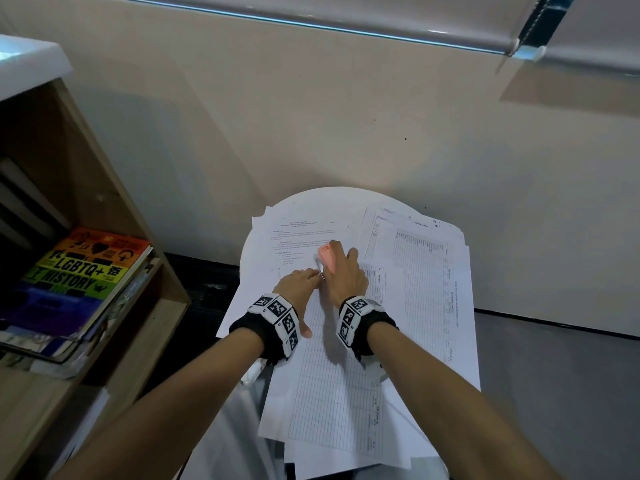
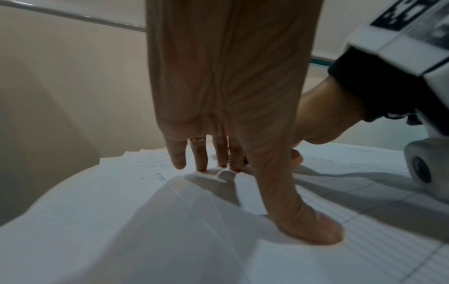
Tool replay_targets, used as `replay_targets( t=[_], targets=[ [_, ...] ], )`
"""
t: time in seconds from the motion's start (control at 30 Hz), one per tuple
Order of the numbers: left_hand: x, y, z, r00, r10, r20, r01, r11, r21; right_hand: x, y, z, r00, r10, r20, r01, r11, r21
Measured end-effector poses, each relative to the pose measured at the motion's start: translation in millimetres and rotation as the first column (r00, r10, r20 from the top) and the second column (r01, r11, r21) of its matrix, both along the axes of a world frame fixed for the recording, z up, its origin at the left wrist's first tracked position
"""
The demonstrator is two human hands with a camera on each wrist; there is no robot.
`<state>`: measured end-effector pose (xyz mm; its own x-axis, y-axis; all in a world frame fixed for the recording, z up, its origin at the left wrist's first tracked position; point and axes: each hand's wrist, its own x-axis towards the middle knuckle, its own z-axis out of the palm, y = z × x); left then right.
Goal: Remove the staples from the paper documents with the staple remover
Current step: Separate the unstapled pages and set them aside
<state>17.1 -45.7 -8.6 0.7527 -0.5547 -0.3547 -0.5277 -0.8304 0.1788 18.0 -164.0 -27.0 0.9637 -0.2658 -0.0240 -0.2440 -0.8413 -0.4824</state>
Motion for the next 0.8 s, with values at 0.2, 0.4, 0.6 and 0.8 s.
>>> replay_targets(
  t=[0.2,0.4,0.6,0.8],
  targets=[
    [4,1,-3,1.000,-0.004,0.007,0.004,1.000,-0.011,8,-4,19,1.000,-0.010,0.018,0.009,0.997,0.076],
    [0,-18,-9,0.989,0.124,0.079,-0.124,0.992,-0.008,-19,-53,15,0.988,-0.118,-0.101,0.139,0.962,0.234],
    [-16,-63,-19,0.977,0.213,0.020,-0.213,0.976,0.037,-47,-86,4,0.967,-0.200,-0.157,0.233,0.943,0.237],
    [-16,-86,-20,0.991,0.056,-0.123,-0.060,0.998,-0.032,-48,-90,4,0.964,-0.217,-0.151,0.245,0.949,0.197]
  ],
)
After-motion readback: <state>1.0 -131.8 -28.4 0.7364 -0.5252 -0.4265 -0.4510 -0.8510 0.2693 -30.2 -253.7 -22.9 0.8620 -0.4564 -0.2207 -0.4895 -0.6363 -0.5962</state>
